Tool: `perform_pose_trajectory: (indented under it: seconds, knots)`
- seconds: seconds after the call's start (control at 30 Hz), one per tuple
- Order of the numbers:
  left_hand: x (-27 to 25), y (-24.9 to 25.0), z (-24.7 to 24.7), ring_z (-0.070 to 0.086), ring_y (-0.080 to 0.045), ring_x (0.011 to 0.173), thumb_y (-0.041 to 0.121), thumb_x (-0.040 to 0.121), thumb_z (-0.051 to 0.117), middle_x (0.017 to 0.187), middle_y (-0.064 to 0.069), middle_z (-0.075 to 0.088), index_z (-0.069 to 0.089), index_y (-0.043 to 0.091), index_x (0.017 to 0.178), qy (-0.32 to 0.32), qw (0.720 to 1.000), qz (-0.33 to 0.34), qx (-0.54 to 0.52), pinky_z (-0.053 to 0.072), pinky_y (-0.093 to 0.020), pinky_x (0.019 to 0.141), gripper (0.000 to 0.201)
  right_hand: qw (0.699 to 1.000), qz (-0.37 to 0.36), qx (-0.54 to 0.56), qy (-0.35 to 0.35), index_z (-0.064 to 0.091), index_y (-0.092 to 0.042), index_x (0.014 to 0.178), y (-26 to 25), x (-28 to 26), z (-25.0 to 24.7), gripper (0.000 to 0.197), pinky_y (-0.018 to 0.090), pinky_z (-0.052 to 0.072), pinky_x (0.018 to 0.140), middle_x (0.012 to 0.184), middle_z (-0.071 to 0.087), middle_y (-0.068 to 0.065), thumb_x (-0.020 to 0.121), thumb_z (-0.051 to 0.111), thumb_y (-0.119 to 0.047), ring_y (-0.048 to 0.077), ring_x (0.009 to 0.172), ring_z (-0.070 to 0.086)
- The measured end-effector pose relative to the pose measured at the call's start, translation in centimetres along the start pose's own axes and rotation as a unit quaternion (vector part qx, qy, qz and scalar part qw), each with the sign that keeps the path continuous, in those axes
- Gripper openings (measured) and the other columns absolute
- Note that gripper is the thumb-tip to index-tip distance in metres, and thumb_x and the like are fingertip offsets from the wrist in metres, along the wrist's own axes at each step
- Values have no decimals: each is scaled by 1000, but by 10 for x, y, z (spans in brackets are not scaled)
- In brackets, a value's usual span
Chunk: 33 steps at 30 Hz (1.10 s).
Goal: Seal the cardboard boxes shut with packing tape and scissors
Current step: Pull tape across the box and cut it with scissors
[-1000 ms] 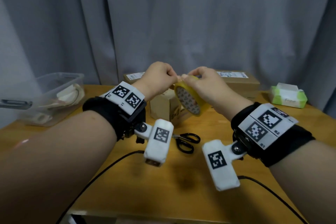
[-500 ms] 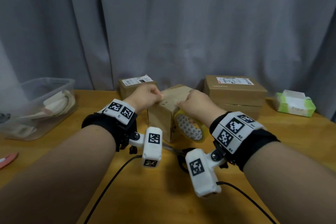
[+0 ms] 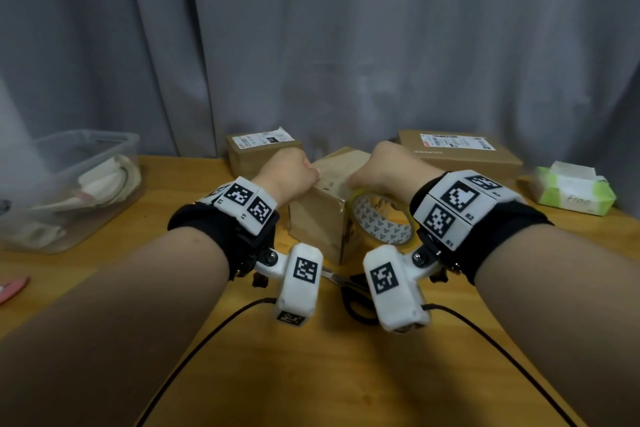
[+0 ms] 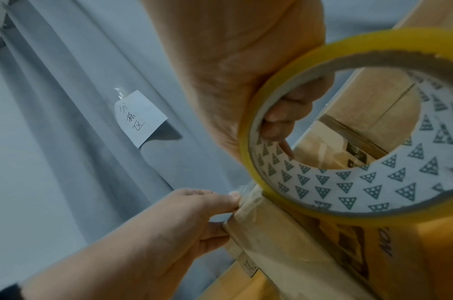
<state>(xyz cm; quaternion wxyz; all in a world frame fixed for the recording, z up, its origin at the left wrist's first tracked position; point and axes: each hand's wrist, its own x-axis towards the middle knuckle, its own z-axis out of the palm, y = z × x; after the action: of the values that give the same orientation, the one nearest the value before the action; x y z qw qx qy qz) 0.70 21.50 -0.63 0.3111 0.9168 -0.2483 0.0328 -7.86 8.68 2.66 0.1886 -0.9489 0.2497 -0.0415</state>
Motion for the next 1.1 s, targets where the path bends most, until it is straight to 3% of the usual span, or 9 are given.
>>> perform_pose_trajectory:
  seconds: [0.17, 0.37, 0.5, 0.6, 0.67, 0.77, 0.9, 1.0, 1.1]
  knots:
    - [0, 2, 1, 59, -30, 98, 19, 92, 53, 104, -16, 64, 64, -3, 97, 6, 999, 4, 33, 43, -28, 74, 25, 997, 5, -63, -33, 55, -7, 96, -13, 0, -6, 29, 31, 49, 66, 86, 60, 9, 85, 66, -32, 24, 75, 60]
    - [0, 0, 8, 59, -31, 96, 15, 86, 56, 110, -18, 61, 59, -5, 104, 32, 999, 4, 34, 42, -29, 70, 27, 987, 4, -146, -66, 52, -8, 76, -27, 4, -9, 36, 34, 52, 78, 79, 58, 9, 85, 66, -40, 25, 74, 59]
    - [2, -11, 6, 52, -24, 97, 14, 84, 63, 123, -12, 47, 47, 6, 116, 66, 997, -21, -37, 39, -28, 77, 37, 981, -2, -180, -71, 56, -7, 83, -30, 6, -6, 33, 35, 50, 79, 82, 60, 9, 89, 61, -39, 24, 73, 58]
    - [-6, -15, 4, 52, -23, 114, 14, 93, 48, 133, -8, 51, 57, 14, 119, 93, 991, 87, 50, 39, -32, 96, 27, 979, -9, -187, -74, 56, -7, 88, -30, 5, -5, 34, 34, 49, 75, 79, 57, 9, 88, 61, -41, 24, 71, 56]
    - [-17, -14, 9, 42, -20, 131, 27, 99, 36, 143, -2, 47, 53, 17, 131, 17, 976, 195, 91, 28, -35, 111, 38, 979, -14, -188, -78, 58, -5, 98, -28, 3, -5, 36, 34, 49, 78, 83, 58, 10, 90, 58, -41, 26, 77, 57]
    - [-29, -18, 17, 23, -11, 142, 37, 102, 22, 153, 4, 31, 33, 20, 146, -95, 962, 220, 133, 10, -30, 116, 48, 993, -35, -102, -46, 58, -3, 114, -16, -6, -5, 34, 34, 47, 79, 104, 60, 13, 95, 51, -30, 28, 94, 58]
    - [-30, -19, 20, 19, -7, 143, 40, 102, 17, 154, 6, 27, 30, 20, 148, -79, 969, 199, 123, 6, -26, 115, 52, 987, -74, 136, 41, 63, 0, 97, 13, -21, -3, 24, 26, 39, 52, 86, 57, 10, 90, 54, -21, 21, 70, 52]
    - [-30, -18, 24, 22, -7, 142, 40, 102, 17, 153, 5, 30, 33, 20, 147, -62, 971, 202, 115, 7, -26, 115, 51, 968, -101, 222, 66, 64, -2, 98, 27, -27, 0, 24, 24, 43, 54, 88, 61, 7, 91, 60, -25, 17, 74, 56]
    - [-28, -20, 25, 24, -7, 141, 39, 102, 18, 151, 6, 34, 35, 21, 146, -51, 972, 204, 107, 9, -27, 116, 50, 970, -96, 220, 47, 62, -9, 87, 37, -29, 5, 16, 24, 42, 50, 81, 60, 8, 93, 59, -24, 16, 60, 51]
